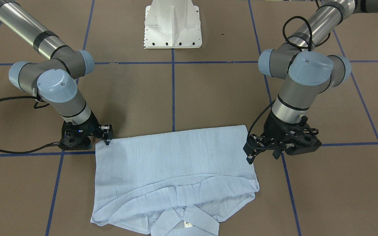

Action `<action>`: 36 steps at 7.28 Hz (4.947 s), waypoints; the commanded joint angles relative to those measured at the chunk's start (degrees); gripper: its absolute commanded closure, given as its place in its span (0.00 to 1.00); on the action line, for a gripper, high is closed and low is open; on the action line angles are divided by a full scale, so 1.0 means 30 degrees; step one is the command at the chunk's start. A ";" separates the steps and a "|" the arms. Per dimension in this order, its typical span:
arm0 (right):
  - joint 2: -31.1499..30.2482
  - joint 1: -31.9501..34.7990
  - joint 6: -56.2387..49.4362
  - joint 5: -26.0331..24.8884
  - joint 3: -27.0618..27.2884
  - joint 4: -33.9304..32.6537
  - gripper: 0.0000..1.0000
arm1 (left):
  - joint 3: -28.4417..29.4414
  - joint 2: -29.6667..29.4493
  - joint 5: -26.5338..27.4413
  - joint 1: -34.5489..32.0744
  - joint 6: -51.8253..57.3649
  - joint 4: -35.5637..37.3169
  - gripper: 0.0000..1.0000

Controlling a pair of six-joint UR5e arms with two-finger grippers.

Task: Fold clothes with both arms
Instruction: 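Move the right gripper to the folded shirt's side edge and grasp it, then drag the folded shirt toward the robot with the right gripper, rotating it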

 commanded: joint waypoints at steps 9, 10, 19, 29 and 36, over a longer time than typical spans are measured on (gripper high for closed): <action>0.0708 0.0536 -0.0033 -0.0021 -0.0672 -0.0059 0.60 | 0.0000 0.0009 0.0117 -0.0030 0.0000 0.0017 0.00; 0.0708 0.0420 -0.0033 -0.0020 -0.0672 -0.0030 0.60 | 0.0000 -0.0019 0.0117 -0.0030 0.0000 0.0017 0.00; 0.0532 0.0537 -0.0033 0.0800 -0.0643 -0.0059 0.74 | 0.0000 -0.0020 0.0117 0.0000 0.0000 0.0047 0.00; -0.8681 0.0274 0.0406 0.1502 0.9189 -0.0264 1.00 | -0.0996 -0.0020 0.0117 -0.0088 0.0000 0.1277 0.00; -1.5024 -1.0792 0.3043 0.2792 1.7521 -0.0205 1.00 | -0.0996 -0.0019 0.0088 0.0087 0.0000 0.1131 0.00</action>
